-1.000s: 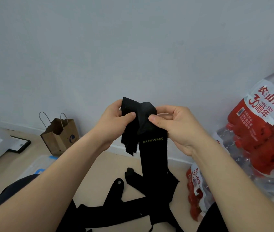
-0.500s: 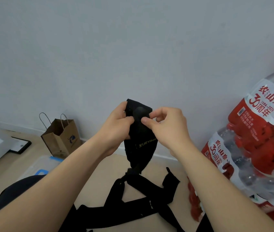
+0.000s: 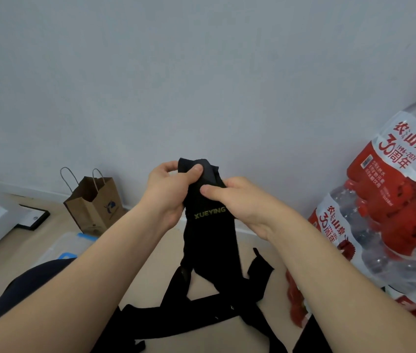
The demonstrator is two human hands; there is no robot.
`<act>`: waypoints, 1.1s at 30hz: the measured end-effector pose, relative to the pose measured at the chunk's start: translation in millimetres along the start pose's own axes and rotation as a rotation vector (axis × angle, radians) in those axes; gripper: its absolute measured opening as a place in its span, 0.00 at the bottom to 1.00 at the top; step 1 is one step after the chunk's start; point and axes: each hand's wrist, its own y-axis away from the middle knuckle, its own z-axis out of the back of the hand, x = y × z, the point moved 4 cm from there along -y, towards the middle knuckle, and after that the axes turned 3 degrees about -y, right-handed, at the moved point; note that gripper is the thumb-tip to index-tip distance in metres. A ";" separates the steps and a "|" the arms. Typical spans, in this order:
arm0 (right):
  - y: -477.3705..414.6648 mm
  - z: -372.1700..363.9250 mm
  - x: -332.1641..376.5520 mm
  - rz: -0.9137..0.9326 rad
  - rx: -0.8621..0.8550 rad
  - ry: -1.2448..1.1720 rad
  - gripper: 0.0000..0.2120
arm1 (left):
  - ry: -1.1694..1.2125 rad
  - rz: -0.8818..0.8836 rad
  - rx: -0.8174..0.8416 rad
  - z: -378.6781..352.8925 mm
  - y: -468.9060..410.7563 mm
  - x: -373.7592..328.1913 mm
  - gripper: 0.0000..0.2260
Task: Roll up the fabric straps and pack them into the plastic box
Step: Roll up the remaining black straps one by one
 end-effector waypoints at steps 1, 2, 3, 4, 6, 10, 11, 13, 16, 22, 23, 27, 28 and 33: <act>0.9 -0.8 -0.1 -0.017 -0.016 -0.049 0.10 | -0.068 -0.023 -0.021 2.4 -2.0 0.5 0.22; 2.0 -0.5 -0.5 -0.026 -0.027 -0.099 0.10 | -0.148 -0.041 -0.036 4.6 -2.2 -0.2 0.23; 2.6 0.8 -0.3 -0.025 -0.036 -0.138 0.08 | -0.222 -0.061 -0.036 5.8 -1.4 -2.2 0.22; 2.5 3.5 0.1 -0.016 -0.046 -0.159 0.08 | -0.281 -0.085 -0.010 6.8 -1.3 -5.6 0.17; 3.7 9.8 1.2 0.005 -0.081 -0.164 0.08 | -0.391 -0.093 0.106 5.9 3.1 -11.6 0.15; 8.6 16.7 1.2 -0.002 -0.136 -0.143 0.12 | -0.944 -0.443 0.327 1.7 22.8 -16.7 0.22; 10.0 16.4 1.2 -0.005 -0.126 -0.131 0.12 | -1.048 -0.549 0.329 1.2 26.5 -13.4 0.20; 13.7 15.0 1.5 -0.014 -0.098 -0.117 0.11 | -1.093 -0.655 0.257 1.5 31.3 -7.9 0.16; 17.3 15.4 2.5 -0.033 -0.082 -0.154 0.15 | -1.146 -0.779 0.155 3.7 36.9 -10.7 0.15; 30.0 16.9 -3.1 -0.130 -0.121 -0.264 0.19 | -0.867 -0.698 0.406 -2.2 56.0 -10.6 0.21; 32.1 17.2 -3.9 -0.127 -0.141 -0.272 0.19 | -0.832 -0.675 0.398 -4.5 59.1 -8.3 0.20; 40.1 14.1 -5.0 -0.041 -0.206 -0.269 0.16 | -0.821 -0.668 0.272 -11.1 68.1 -1.9 0.18; 41.7 13.0 -5.8 -0.030 -0.190 -0.279 0.17 | -0.851 -0.671 0.230 -11.2 69.2 -0.3 0.17; 62.3 18.6 -7.7 -0.115 0.126 -0.293 0.16 | -1.010 -0.597 0.094 -3.9 75.8 12.4 0.16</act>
